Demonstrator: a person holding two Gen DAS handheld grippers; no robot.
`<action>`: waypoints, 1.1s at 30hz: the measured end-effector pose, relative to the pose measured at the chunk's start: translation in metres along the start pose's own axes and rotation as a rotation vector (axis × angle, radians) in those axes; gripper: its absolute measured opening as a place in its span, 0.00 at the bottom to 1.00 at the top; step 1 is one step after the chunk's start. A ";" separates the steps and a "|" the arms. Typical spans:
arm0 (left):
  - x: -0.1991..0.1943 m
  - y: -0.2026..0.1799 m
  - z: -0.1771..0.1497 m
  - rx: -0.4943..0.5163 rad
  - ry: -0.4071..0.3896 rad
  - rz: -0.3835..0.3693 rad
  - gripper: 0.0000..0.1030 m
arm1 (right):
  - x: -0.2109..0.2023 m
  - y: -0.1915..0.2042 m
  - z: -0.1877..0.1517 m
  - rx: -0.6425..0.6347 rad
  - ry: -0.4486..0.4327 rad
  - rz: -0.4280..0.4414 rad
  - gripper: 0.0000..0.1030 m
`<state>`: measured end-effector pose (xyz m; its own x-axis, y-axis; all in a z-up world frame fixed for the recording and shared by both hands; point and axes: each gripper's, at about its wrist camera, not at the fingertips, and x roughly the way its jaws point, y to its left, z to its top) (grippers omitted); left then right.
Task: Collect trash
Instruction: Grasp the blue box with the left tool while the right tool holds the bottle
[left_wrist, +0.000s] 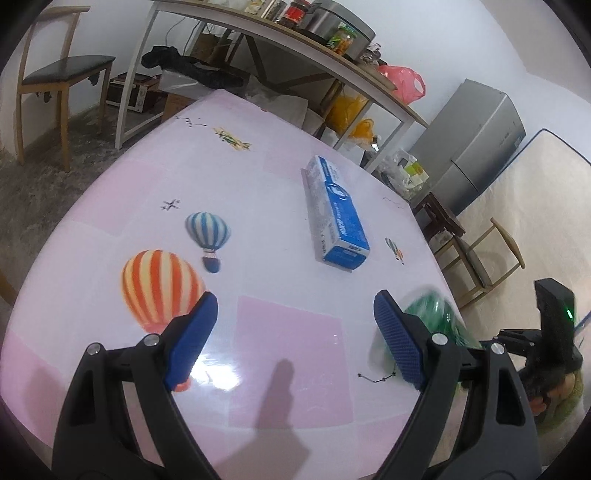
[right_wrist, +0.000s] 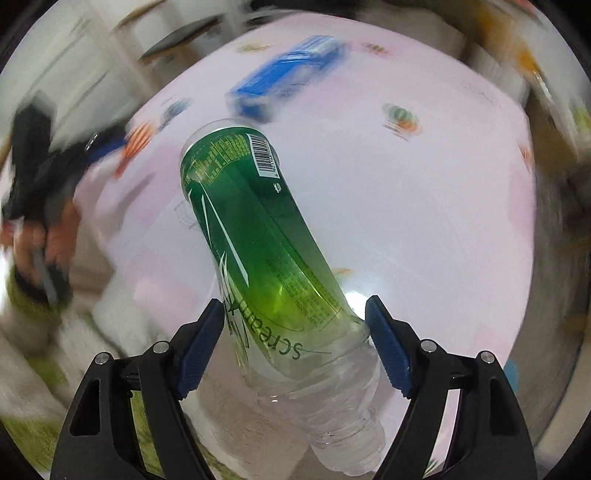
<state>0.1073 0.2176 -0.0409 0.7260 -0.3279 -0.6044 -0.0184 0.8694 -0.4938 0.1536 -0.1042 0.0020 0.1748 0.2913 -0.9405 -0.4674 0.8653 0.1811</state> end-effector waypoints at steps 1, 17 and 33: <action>0.002 -0.003 0.001 0.007 0.003 -0.004 0.80 | 0.000 -0.013 0.002 0.063 -0.009 0.015 0.74; 0.117 -0.081 0.052 0.222 0.156 0.116 0.81 | 0.016 -0.091 0.030 0.530 -0.183 0.168 0.75; 0.155 -0.084 0.050 0.279 0.261 0.224 0.45 | 0.000 -0.085 0.027 0.472 -0.218 0.148 0.75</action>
<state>0.2561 0.1127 -0.0619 0.5269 -0.1716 -0.8324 0.0574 0.9844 -0.1666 0.2168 -0.1672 -0.0058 0.3362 0.4584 -0.8227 -0.0691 0.8832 0.4639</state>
